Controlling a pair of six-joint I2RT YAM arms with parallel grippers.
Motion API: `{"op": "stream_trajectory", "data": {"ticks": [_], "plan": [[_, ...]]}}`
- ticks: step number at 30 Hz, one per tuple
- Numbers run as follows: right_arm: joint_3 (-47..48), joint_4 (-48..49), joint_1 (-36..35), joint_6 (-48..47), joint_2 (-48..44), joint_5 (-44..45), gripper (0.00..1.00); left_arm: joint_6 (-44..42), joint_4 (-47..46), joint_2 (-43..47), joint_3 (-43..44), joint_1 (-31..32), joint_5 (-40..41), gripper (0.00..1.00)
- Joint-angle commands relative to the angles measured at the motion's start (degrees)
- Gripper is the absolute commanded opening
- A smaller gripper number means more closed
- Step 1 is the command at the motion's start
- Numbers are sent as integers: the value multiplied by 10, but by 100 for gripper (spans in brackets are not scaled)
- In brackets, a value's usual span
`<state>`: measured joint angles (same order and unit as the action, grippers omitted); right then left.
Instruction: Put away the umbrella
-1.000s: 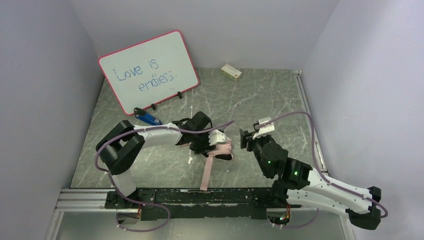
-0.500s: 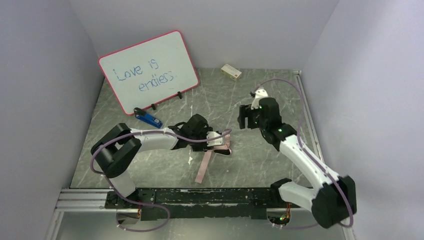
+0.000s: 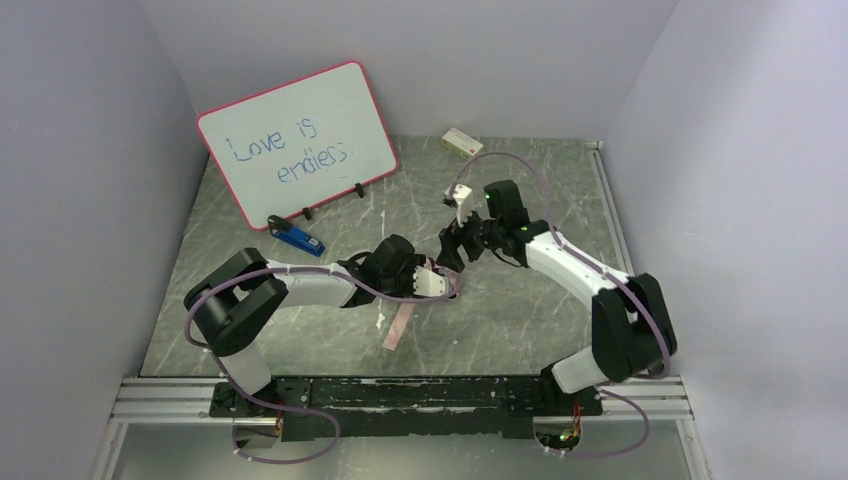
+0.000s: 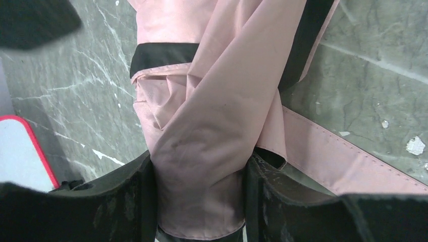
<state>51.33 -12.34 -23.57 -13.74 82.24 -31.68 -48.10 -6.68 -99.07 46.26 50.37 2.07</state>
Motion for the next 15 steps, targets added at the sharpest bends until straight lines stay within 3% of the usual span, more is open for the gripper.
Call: {"op": "stream_trajectory", "data": {"ticks": [1, 4, 8, 12, 15], "plan": [[53, -53, -11, -136, 46, -69, 79, -25, 133, -61, -53, 0, 41, 5], [63, -84, -11, -235, 55, -114, 78, -29, 132, -58, -57, 3, 41, 5], [101, -199, -11, -374, 91, -156, 80, -31, 133, -60, -57, 4, 44, 5], [133, -252, -16, -416, 137, -166, 80, -31, 132, -62, -58, 6, 47, 5], [127, -223, -27, -409, 148, -156, 80, -33, 134, -62, -57, 7, 46, 5]]}}
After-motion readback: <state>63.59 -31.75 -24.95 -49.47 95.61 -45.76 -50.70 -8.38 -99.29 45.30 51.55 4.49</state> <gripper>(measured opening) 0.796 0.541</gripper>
